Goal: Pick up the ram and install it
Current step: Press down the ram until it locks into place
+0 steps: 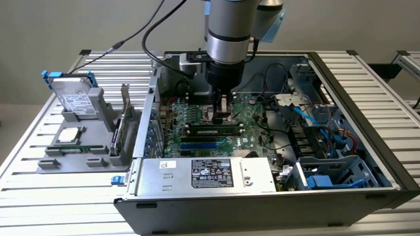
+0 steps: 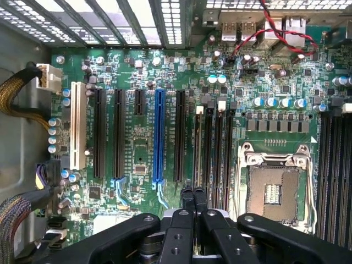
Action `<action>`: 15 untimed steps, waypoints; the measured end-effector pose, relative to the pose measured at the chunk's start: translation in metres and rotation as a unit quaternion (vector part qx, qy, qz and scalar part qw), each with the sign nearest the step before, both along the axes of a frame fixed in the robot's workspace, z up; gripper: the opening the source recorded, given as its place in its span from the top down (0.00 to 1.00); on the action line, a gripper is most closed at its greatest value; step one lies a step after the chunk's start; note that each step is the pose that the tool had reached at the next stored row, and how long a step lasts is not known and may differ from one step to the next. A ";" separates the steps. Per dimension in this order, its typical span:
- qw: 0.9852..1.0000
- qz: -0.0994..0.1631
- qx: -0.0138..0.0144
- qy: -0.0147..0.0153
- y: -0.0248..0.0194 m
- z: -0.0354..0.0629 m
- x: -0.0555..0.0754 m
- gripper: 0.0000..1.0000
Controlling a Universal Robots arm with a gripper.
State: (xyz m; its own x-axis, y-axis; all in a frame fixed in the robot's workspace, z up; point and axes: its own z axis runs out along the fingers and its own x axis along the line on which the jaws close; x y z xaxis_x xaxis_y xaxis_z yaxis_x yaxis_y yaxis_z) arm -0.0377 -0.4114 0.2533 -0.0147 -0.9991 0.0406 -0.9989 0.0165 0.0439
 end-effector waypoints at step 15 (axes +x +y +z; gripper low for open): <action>0.992 -0.129 0.000 0.000 0.0000 -0.0020 0.000 0.90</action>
